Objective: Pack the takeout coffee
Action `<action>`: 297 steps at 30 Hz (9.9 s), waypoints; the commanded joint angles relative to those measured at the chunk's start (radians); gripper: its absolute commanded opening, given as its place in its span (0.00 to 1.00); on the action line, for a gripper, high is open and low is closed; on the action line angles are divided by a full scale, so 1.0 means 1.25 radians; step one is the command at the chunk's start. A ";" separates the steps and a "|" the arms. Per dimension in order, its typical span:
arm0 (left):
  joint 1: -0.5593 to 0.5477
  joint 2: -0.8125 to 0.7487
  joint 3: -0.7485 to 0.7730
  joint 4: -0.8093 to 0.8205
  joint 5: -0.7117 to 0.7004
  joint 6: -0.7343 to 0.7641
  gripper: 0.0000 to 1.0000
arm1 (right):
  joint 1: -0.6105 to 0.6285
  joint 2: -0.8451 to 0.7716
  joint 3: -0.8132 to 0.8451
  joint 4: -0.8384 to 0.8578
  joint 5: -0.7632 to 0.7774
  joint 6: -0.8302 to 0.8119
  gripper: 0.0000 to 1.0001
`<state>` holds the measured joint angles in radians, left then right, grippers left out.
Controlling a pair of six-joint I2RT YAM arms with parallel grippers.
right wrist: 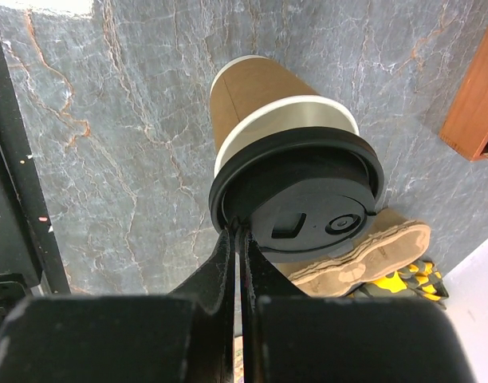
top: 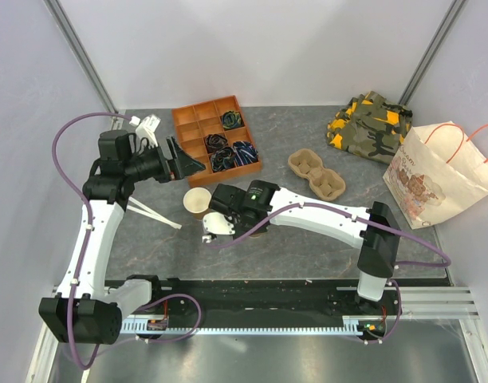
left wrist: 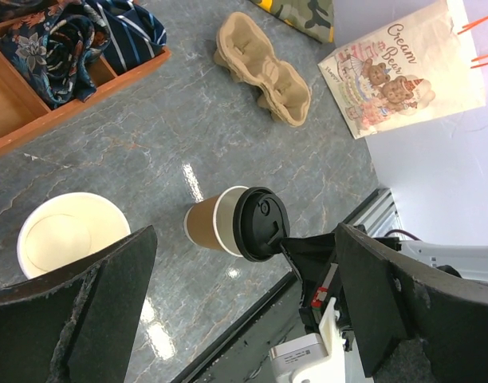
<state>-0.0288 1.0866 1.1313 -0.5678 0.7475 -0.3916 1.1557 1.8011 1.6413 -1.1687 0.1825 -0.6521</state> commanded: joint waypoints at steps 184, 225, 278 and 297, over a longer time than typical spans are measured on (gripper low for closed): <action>-0.276 0.456 -0.320 0.686 0.225 -0.355 0.02 | -0.563 0.010 -0.587 1.001 -1.043 0.919 0.25; -0.400 0.269 -0.440 0.833 0.130 -0.499 0.02 | -0.561 -0.040 -0.579 1.217 -0.992 1.176 0.23; -0.411 0.099 -0.200 0.389 0.124 -0.098 0.61 | -0.610 -0.165 -0.343 0.922 -1.065 0.975 0.58; -0.679 -0.062 -0.258 0.053 -0.508 0.441 1.00 | -0.731 -0.333 -0.476 0.636 -0.699 0.739 0.98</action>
<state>-0.8185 1.0145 0.8333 -0.5774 0.2508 0.0475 0.2577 1.4464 1.0317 -0.3225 -0.8070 0.3489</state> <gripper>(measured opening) 0.994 0.976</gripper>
